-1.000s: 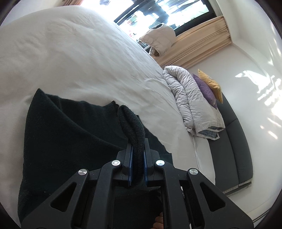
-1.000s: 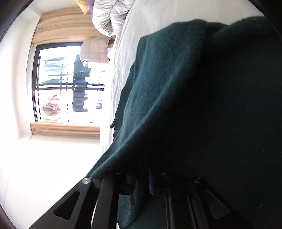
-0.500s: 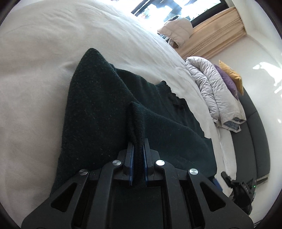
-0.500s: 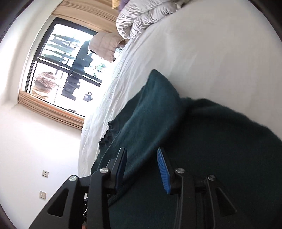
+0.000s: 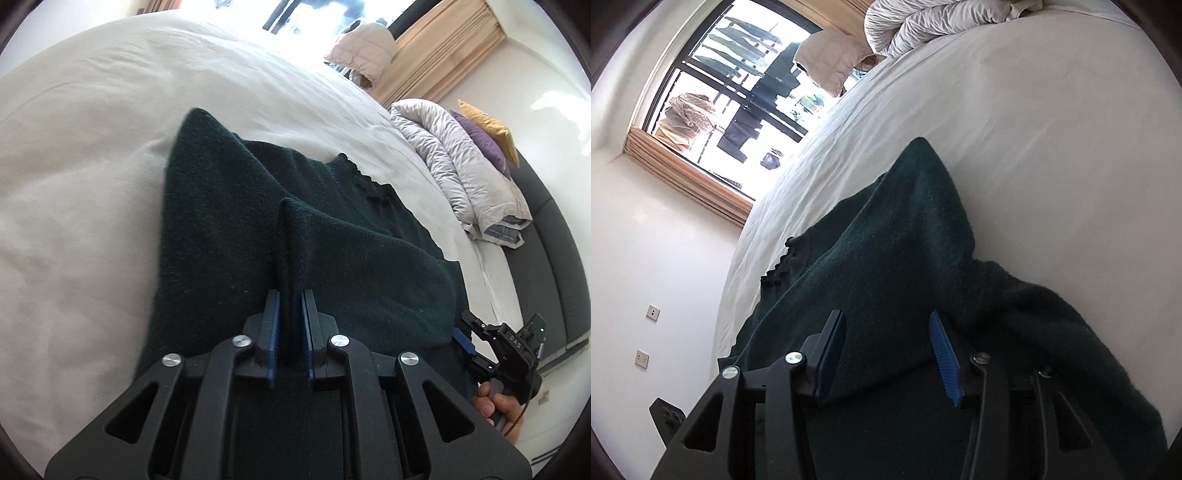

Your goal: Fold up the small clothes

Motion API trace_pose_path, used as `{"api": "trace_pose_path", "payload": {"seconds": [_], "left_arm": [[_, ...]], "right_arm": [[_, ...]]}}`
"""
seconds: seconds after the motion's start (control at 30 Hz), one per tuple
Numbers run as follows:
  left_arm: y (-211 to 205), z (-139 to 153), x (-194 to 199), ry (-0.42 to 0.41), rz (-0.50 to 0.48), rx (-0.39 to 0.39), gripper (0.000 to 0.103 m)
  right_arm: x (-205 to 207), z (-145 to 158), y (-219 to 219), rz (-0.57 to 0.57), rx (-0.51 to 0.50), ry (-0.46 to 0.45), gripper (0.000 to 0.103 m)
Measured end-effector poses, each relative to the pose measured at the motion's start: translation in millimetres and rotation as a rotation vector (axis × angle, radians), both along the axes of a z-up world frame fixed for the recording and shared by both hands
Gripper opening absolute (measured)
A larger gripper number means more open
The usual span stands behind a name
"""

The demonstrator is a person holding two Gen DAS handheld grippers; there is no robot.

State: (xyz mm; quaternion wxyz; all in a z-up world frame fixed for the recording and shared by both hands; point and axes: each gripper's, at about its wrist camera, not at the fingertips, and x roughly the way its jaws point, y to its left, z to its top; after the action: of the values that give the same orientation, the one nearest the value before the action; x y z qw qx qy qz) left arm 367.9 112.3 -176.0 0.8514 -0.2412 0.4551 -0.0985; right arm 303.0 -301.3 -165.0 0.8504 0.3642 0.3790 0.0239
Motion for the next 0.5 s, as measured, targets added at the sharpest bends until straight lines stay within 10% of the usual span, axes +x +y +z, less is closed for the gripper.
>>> {"api": "trace_pose_path", "payload": {"seconds": [0.13, 0.37, 0.5], "left_arm": [[7.3, 44.2, -15.9, -0.084, 0.12, 0.182, 0.011], [-75.7, 37.3, 21.6, -0.118, -0.115, 0.294, 0.011], [-75.6, -2.9, 17.4, -0.102, -0.114, 0.302, 0.011]], "right_arm": [[3.8, 31.0, 12.1, -0.026, -0.042, -0.084, 0.063], [50.6, 24.6, 26.8, 0.088, 0.027, -0.082, 0.063], [68.8, -10.2, 5.4, 0.086, 0.055, -0.002, 0.028]]}}
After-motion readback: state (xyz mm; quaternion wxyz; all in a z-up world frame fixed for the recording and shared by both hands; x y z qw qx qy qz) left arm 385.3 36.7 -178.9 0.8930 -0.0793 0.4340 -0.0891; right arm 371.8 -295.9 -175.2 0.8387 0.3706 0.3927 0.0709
